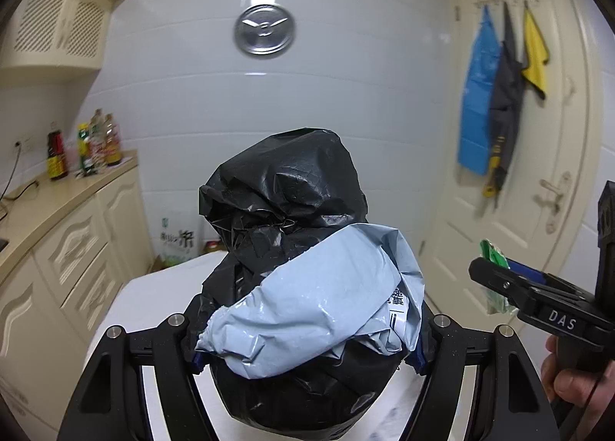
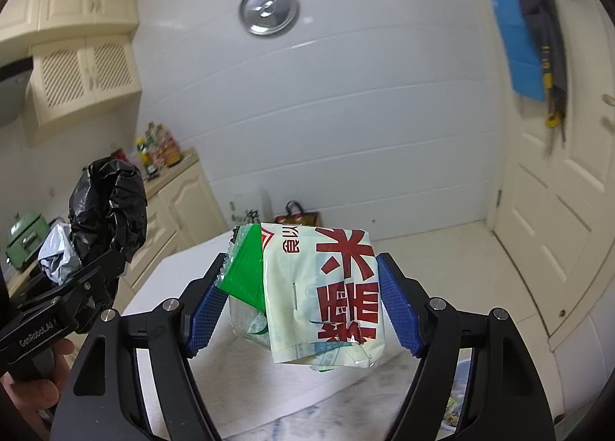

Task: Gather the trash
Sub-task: 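Carry the black bag and snack bag with both tools over the blue bin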

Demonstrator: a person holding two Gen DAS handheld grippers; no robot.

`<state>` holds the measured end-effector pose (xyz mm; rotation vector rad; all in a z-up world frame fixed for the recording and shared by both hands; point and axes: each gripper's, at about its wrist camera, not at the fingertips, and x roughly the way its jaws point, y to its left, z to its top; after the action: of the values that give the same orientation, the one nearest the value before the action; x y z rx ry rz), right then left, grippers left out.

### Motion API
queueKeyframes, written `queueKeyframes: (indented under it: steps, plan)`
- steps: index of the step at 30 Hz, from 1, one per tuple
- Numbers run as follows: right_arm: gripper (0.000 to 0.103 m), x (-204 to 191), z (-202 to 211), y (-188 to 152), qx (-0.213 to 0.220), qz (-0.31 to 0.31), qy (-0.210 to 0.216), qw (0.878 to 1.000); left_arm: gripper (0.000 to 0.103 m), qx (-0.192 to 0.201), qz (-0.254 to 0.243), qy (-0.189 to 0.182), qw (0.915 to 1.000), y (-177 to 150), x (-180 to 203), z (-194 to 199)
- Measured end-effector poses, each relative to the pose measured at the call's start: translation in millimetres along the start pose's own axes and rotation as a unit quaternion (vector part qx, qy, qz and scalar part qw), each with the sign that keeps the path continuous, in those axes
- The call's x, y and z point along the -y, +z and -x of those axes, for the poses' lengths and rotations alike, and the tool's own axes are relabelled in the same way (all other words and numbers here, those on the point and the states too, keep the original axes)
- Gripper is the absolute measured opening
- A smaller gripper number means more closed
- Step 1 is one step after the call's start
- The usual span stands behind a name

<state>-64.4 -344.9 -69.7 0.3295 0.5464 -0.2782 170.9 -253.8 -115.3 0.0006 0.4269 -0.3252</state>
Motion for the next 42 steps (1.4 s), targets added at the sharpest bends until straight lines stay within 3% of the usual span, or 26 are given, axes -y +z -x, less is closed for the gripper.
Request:
queueKeyframes:
  steps: [3, 9, 19, 28, 33, 42]
  plan:
    - [0.076, 20.2, 10.8, 3.3, 0.011, -0.013, -0.014, 1.0, 0.07, 0.004, -0.013, -0.024, 0.9996, -25.0, 29.3, 33.9]
    - [0.076, 78.7, 36.7, 0.6, 0.027, -0.057, -0.059, 0.996, 0.07, -0.013, -0.04, -0.082, 0.9958, -29.0, 65.7, 28.7]
    - [0.076, 188.8, 68.7, -25.4, 0.013, -0.132, -0.158, 0.979, 0.07, -0.086, -0.088, -0.179, 0.9762, -8.6, 121.3, -55.0]
    - [0.076, 264.7, 50.5, -66.1, -0.035, -0.19, -0.197, 0.961, 0.07, -0.152, -0.125, -0.218, 0.9559, -13.7, 156.8, -120.5]
    - [0.076, 308.6, 18.8, -91.0, -0.077, -0.231, -0.197, 0.95, 0.07, -0.212, -0.144, -0.223, 0.9405, -33.0, 176.3, -170.0]
    - [0.076, 364.9, -27.8, -141.0, -0.136, -0.307, -0.181, 0.924, 0.07, -0.332, -0.164, -0.23, 0.9001, -66.6, 204.6, -256.5]
